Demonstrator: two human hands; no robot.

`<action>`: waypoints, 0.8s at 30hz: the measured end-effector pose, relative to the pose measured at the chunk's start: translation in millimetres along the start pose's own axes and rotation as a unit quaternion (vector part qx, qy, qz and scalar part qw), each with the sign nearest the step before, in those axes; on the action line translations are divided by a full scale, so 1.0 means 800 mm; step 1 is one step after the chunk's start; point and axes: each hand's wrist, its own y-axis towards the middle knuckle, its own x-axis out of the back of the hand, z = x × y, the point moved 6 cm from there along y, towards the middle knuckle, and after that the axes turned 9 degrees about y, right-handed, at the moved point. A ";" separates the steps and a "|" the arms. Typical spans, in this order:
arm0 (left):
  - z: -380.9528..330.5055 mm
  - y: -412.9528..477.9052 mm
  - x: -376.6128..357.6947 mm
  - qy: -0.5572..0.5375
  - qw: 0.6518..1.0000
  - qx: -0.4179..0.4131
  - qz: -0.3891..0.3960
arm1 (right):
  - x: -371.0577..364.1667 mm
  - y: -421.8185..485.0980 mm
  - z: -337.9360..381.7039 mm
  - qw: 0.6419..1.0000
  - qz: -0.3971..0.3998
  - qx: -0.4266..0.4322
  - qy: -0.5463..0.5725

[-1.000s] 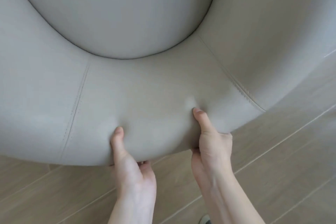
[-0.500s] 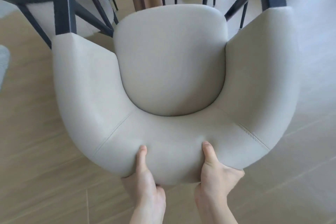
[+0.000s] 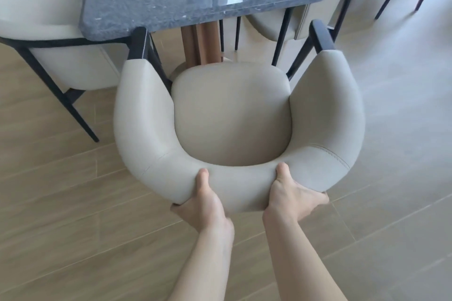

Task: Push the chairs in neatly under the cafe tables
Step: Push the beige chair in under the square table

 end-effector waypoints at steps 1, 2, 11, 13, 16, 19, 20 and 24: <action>0.002 -0.002 -0.005 0.003 1.000 -0.002 -0.008 | -0.004 0.004 0.003 1.000 -0.003 0.001 -0.008; 0.004 -0.003 -0.007 0.002 1.000 -0.004 -0.013 | -0.005 0.008 0.004 1.000 -0.006 -0.001 -0.016; 0.005 -0.015 -0.015 -0.001 0.998 0.025 -0.050 | -0.014 0.015 0.011 0.999 -0.003 -0.029 -0.044; 0.003 -0.022 -0.022 -0.003 0.998 0.027 -0.063 | -0.028 0.019 0.020 0.998 0.015 -0.034 -0.054; -0.003 -0.030 -0.030 -0.007 0.997 0.027 -0.066 | -0.040 0.021 0.029 0.995 0.032 -0.053 -0.075; -0.009 -0.037 -0.032 -0.001 0.998 0.024 -0.060 | -0.040 0.025 0.033 0.991 0.045 -0.084 -0.090; -0.009 -0.039 -0.031 0.000 0.998 0.027 -0.060 | -0.040 0.027 0.035 0.989 0.048 -0.099 -0.096; 0.000 -0.058 -0.018 0.002 0.997 0.045 -0.069 | -0.022 0.030 0.044 0.984 0.040 -0.124 -0.124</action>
